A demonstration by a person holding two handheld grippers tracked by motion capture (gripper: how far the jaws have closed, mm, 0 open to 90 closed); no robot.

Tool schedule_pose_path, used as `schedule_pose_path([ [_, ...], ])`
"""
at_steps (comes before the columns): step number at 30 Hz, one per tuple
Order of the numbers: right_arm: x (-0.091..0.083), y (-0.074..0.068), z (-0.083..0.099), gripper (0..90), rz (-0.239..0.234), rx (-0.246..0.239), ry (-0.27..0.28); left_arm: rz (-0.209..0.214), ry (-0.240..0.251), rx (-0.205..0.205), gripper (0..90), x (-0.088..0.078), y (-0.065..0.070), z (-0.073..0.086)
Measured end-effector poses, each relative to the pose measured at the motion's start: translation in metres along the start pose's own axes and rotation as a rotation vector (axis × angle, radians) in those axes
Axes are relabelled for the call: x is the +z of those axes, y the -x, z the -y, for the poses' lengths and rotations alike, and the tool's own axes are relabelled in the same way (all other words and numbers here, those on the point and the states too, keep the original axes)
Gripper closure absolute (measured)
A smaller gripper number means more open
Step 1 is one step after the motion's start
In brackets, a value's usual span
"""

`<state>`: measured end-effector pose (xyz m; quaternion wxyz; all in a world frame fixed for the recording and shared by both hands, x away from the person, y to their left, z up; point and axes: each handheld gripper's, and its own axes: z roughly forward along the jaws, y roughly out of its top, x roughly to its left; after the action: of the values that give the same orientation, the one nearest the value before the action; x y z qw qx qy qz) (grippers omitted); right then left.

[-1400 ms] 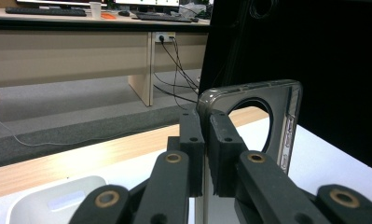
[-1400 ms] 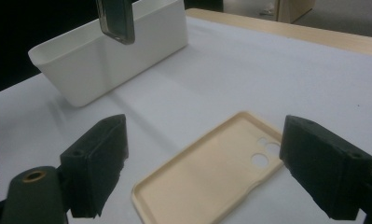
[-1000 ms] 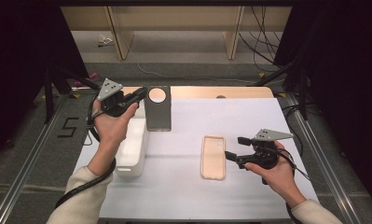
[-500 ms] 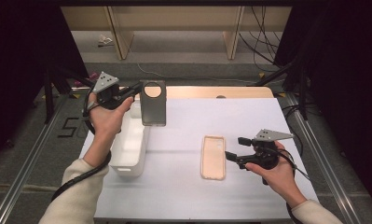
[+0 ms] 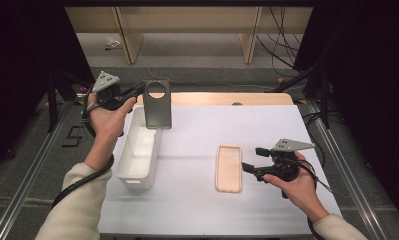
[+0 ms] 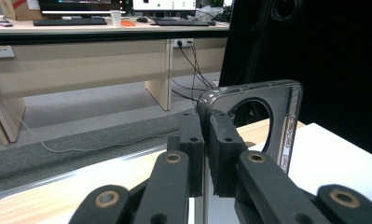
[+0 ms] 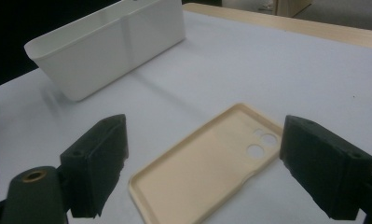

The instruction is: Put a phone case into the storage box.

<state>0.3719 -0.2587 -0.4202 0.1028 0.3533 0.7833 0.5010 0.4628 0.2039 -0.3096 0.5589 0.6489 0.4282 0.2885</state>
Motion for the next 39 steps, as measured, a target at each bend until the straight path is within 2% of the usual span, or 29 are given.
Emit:
schedule_pose_path([
  [9, 0.001, -0.001, 0.000, 16.3, -0.004, -0.002, -0.002, 0.000, 0.004, -0.003, 84.3, 0.000, -0.010, -0.003],
  [39, 0.002, -0.001, 0.001, 16.3, -0.008, -0.006, -0.007, -0.062, -0.012, 0.013, 84.3, 0.009, -0.041, -0.003],
])
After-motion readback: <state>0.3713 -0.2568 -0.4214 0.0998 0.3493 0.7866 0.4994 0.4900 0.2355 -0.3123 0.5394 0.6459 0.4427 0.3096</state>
